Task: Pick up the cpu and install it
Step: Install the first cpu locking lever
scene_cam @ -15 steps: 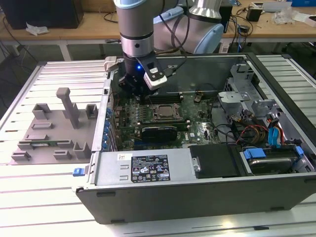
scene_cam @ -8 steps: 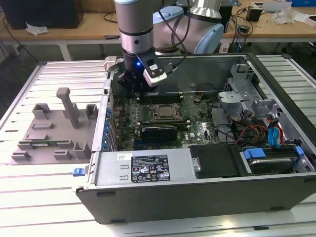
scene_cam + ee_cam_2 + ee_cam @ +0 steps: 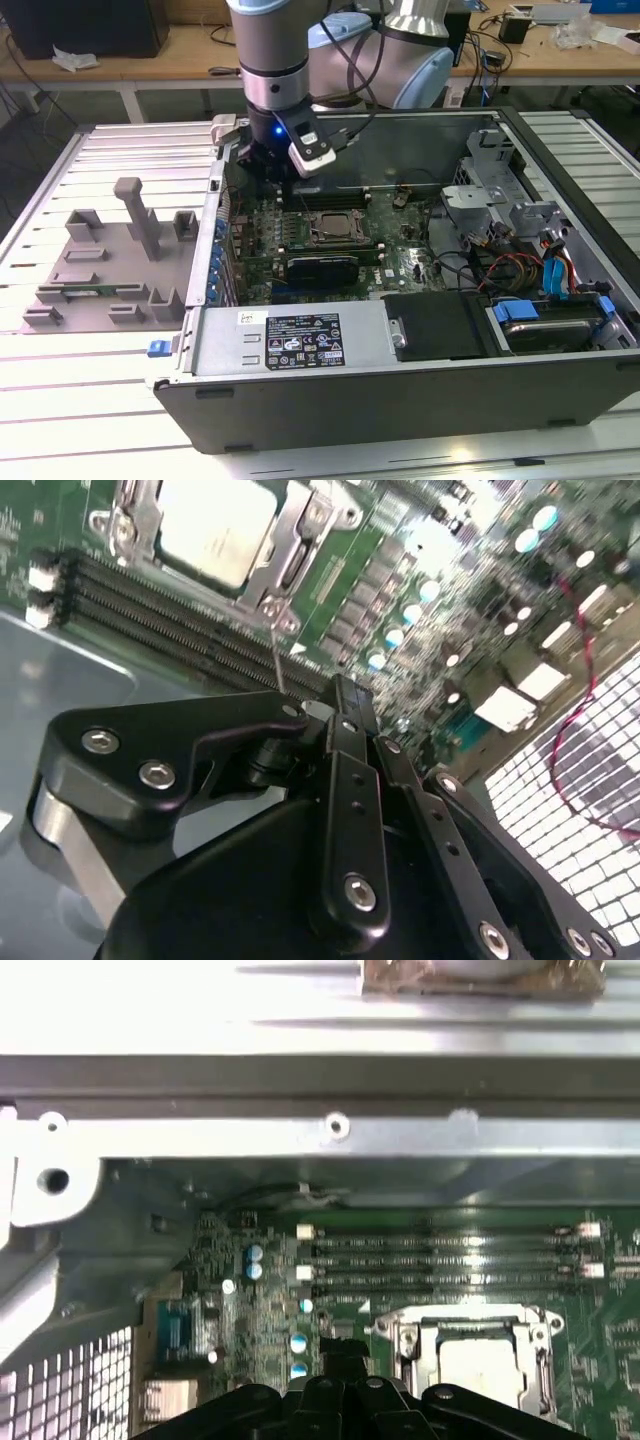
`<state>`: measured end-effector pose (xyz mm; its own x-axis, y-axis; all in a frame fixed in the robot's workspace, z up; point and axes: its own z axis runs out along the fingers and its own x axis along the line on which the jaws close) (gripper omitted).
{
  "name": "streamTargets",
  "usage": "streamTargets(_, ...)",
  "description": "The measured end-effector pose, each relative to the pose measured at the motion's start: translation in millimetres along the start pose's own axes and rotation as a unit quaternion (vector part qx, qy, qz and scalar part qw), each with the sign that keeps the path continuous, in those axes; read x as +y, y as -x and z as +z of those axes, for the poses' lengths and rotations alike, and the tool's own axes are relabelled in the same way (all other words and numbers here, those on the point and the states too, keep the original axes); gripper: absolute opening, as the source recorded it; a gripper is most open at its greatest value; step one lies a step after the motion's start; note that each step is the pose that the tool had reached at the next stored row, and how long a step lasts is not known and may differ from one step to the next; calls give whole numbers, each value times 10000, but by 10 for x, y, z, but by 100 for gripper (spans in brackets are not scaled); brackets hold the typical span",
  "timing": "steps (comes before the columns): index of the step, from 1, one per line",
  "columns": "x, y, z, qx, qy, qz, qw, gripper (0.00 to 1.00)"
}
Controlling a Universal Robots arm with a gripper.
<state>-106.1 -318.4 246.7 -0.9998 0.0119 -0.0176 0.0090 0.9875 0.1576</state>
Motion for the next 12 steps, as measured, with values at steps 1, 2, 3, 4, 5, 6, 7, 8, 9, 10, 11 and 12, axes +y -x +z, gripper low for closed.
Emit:
streamTargets(1,0,-1,0,1,65,1,10000,11)
streamTargets(2,0,-1,0,1,136,3,9999,11)
streamTargets(3,0,-1,0,1,173,3,9999,11)
streamTargets(4,0,-1,0,1,175,4,9998,11)
streamTargets(5,0,0,1,1,177,4,9998,11)
streamTargets(6,0,0,0,2,178,4,9998,11)
streamTargets(7,-1,10,0,2,178,2,9998,11)
streamTargets(8,-2,32,0,4,178,4,9998,11)
streamTargets(9,-4,55,0,8,178,5,9998,11)
streamTargets(10,-6,77,0,12,178,5,9998,11)
streamTargets(11,-8,102,0,16,177,6,9998,11)
streamTargets(12,-11,135,1,22,178,8,9998,11)
